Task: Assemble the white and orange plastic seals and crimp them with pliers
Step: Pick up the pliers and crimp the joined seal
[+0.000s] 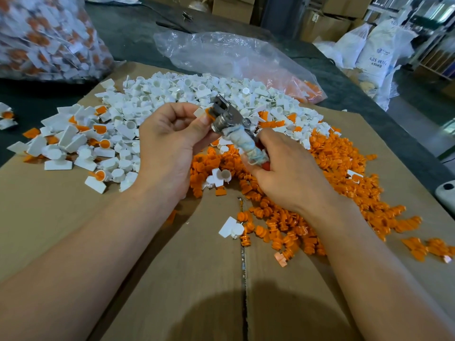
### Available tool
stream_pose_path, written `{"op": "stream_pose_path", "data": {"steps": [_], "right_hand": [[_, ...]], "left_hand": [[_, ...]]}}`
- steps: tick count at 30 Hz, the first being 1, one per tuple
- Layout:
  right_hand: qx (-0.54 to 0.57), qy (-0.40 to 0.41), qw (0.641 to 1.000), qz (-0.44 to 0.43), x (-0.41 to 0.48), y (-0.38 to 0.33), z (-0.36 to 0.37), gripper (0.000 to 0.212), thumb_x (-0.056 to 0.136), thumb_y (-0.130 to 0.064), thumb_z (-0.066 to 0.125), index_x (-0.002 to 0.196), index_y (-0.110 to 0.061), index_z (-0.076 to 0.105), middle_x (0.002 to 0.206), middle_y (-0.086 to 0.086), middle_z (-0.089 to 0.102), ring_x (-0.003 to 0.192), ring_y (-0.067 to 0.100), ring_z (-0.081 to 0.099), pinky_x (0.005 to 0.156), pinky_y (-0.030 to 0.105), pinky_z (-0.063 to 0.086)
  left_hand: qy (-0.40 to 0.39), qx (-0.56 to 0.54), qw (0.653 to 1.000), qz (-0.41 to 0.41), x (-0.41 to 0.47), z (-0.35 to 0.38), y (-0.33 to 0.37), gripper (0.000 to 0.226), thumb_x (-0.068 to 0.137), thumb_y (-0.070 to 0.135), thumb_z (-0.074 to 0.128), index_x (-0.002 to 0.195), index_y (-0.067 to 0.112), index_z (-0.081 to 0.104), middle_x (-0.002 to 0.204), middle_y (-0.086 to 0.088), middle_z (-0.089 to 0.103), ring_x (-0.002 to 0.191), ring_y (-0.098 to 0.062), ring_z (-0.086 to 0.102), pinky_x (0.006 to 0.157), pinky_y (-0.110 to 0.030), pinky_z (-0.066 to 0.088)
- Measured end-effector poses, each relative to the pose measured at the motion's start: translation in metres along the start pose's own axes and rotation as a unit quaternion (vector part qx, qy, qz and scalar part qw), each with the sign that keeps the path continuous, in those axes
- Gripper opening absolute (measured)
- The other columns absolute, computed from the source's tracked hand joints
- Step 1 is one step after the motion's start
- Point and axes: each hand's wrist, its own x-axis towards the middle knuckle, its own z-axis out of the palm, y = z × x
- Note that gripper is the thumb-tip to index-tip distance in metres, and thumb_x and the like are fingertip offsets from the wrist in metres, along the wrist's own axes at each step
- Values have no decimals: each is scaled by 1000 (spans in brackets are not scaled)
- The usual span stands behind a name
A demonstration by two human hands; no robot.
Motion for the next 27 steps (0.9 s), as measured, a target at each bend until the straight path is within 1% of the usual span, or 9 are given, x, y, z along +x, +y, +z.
{"op": "stream_pose_path", "data": {"steps": [5,8,11,13,17,22,24,27], "right_hand": [[17,-10,1000,-2,-1,-3,-1,24,88,-35,55,86,-23,34,71,-10,36,61,3,35,50,24,23],[26,-20,999,-2,-1,-4,-2,24,89,-32,56,85,-22,34,69,-10,36,59,4,35,49,25,23],[34,-26,999,-5,-1,-5,-1,24,89,-30,56,84,-22,34,67,-9,37,58,6,35,49,27,26],[35,-27,999,-4,0,-4,-2,24,88,-30,56,83,-22,34,66,-8,38,58,6,36,49,28,27],[34,-27,999,-4,0,-4,-1,24,88,-30,56,83,-23,35,66,-9,39,58,7,38,49,28,30],[48,-28,998,-1,1,-4,2,23,88,-30,57,83,-23,36,66,-11,39,59,6,38,51,27,32],[49,-26,998,0,1,-4,2,23,88,-28,58,83,-23,37,65,-11,39,59,6,39,49,27,32],[47,-30,998,-1,2,-5,2,20,87,-27,58,86,-21,39,66,-10,42,61,8,43,51,30,35]], "left_hand": [[2,15,1000,3,-1,-1,-1,20,83,-7,58,73,11,57,77,-6,58,62,-8,65,58,-17,52],[5,21,1000,-2,-1,-1,-2,20,83,-7,58,73,11,57,73,-5,57,60,-7,64,57,-16,52],[13,33,999,-4,0,-1,-3,21,84,-7,58,72,11,56,71,-4,55,60,-7,62,57,-15,51],[14,29,999,-15,0,-1,-3,22,84,-7,58,72,12,56,73,-3,54,62,-8,61,57,-15,51],[10,19,999,-37,2,-1,-3,23,84,-9,56,71,9,55,69,-4,53,59,-9,60,56,-16,51],[13,36,999,-25,2,0,-3,23,86,-12,53,72,8,53,74,-9,55,60,-15,60,54,-18,51],[16,39,999,-22,2,0,-3,23,86,-12,53,72,7,53,73,-10,55,59,-15,59,54,-19,51],[15,40,999,-21,2,0,-3,24,85,-12,53,71,7,53,71,-8,56,59,-14,60,55,-20,53]]}}
